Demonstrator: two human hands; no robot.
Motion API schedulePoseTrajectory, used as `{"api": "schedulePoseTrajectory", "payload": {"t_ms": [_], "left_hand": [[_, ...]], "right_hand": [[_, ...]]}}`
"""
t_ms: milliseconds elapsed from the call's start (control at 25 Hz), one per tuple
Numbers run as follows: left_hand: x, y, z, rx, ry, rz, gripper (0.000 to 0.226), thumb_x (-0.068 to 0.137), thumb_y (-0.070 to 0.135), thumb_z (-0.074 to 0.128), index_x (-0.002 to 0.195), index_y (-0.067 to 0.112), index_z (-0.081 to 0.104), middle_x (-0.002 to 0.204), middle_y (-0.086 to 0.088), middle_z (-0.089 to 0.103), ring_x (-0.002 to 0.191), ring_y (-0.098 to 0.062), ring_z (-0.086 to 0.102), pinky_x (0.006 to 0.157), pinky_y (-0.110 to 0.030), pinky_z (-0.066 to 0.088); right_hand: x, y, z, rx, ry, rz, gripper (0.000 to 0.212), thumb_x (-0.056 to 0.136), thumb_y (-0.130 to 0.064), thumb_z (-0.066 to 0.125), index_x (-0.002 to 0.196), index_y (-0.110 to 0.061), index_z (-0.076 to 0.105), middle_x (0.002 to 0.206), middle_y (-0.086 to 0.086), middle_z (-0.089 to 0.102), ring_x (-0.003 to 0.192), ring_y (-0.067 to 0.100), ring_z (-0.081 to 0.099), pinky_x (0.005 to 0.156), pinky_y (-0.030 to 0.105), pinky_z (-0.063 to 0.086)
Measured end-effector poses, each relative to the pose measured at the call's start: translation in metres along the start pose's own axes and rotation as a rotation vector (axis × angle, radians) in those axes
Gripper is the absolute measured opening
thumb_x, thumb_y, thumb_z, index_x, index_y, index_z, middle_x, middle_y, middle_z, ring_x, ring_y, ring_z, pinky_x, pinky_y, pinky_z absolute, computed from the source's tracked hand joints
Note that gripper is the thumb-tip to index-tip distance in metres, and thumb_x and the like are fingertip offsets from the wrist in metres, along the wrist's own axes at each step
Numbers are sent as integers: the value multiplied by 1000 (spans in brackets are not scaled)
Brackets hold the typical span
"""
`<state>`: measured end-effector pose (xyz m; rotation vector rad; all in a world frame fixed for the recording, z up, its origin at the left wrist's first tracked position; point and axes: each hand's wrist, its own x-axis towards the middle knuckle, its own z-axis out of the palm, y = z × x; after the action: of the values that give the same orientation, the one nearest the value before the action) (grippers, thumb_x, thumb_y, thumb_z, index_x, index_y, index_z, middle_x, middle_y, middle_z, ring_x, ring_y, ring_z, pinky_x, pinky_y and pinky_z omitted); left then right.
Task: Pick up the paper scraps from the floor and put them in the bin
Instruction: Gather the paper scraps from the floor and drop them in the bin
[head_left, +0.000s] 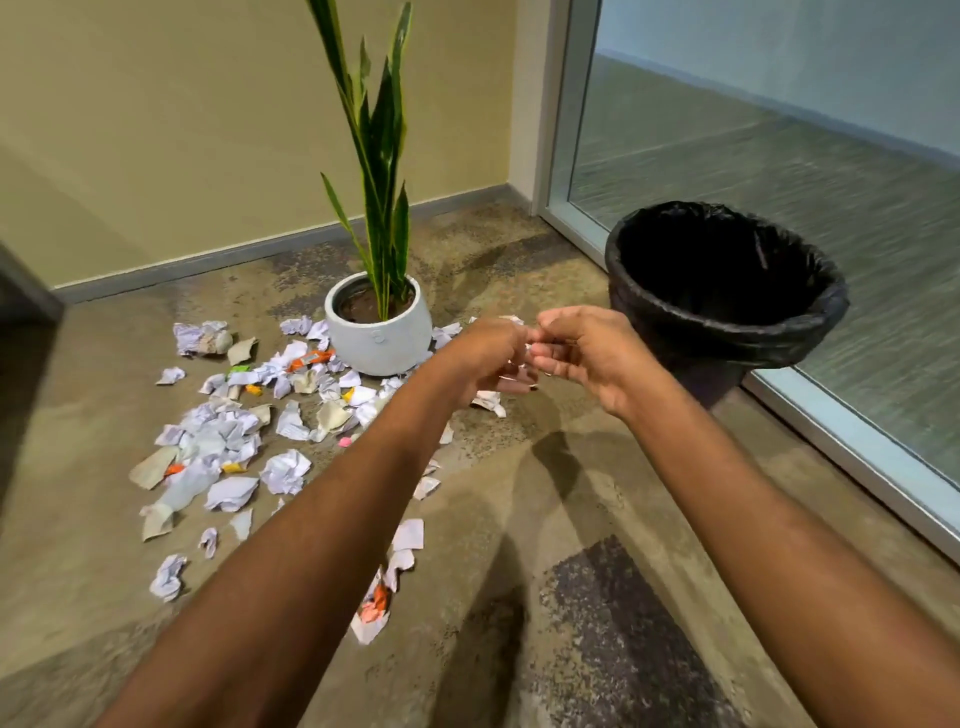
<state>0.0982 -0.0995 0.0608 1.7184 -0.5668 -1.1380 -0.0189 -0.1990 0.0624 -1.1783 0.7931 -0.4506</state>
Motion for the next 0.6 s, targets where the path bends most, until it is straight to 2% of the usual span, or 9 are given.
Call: {"api": "schedulePoseTrajectory", "payload": {"t_ms": [80, 160, 280, 360, 480, 560, 600], "left_hand": [[-12, -33, -29, 135, 21, -55, 33, 94, -6, 46, 113, 10, 69, 96, -11, 71, 83, -22, 72, 84, -40, 66], [-24, -66, -56, 223, 49, -127, 25, 99, -2, 49, 108, 13, 67, 93, -10, 69, 76, -21, 68, 70, -33, 62], [-39, -115, -90, 435, 108, -209, 21, 99, 0, 55, 114, 7, 67, 102, -18, 68, 83, -28, 67, 71, -40, 62], [-55, -141, -110, 631, 116, -273, 24, 97, 3, 61, 121, 3, 68, 104, -17, 69, 90, -29, 68, 76, -43, 63], [-82, -174, -138, 860, 85, -352, 39, 92, 7, 73, 131, 7, 70, 124, -15, 70, 110, -30, 68, 79, -36, 55], [-102, -195, -157, 959, 103, -399, 51, 90, 13, 80, 139, 12, 68, 138, -13, 67, 125, -30, 64, 89, -32, 51], [-112, -204, -164, 991, 119, -432, 55, 88, 16, 83, 140, 12, 67, 140, -13, 66, 126, -30, 63, 91, -32, 51]], "right_hand": [[-2, 29, 25, -88, -74, 77, 17, 99, 3, 63, 114, -2, 70, 97, 20, 72, 64, 16, 71, 70, 29, 65], [-5, 60, 46, -198, -134, 131, 13, 97, 5, 64, 102, -6, 70, 95, 21, 71, 64, 17, 69, 62, 26, 63], [-6, 108, 66, -432, -231, 181, 17, 93, 3, 74, 108, -4, 70, 99, 23, 72, 72, 24, 67, 63, 35, 59], [-8, 140, 78, -632, -334, 189, 31, 87, -6, 85, 115, -10, 70, 107, 19, 75, 79, 27, 68, 69, 41, 57], [-14, 182, 96, -876, -557, 138, 66, 77, -14, 97, 134, -17, 65, 134, 14, 67, 117, 30, 68, 97, 47, 61], [-21, 209, 109, -1046, -690, 59, 102, 68, -21, 102, 156, -18, 50, 158, 13, 52, 142, 30, 53, 113, 47, 51], [-25, 222, 114, -1159, -728, 6, 118, 65, -28, 103, 164, -20, 39, 167, 12, 41, 151, 32, 42, 121, 47, 43]]}}
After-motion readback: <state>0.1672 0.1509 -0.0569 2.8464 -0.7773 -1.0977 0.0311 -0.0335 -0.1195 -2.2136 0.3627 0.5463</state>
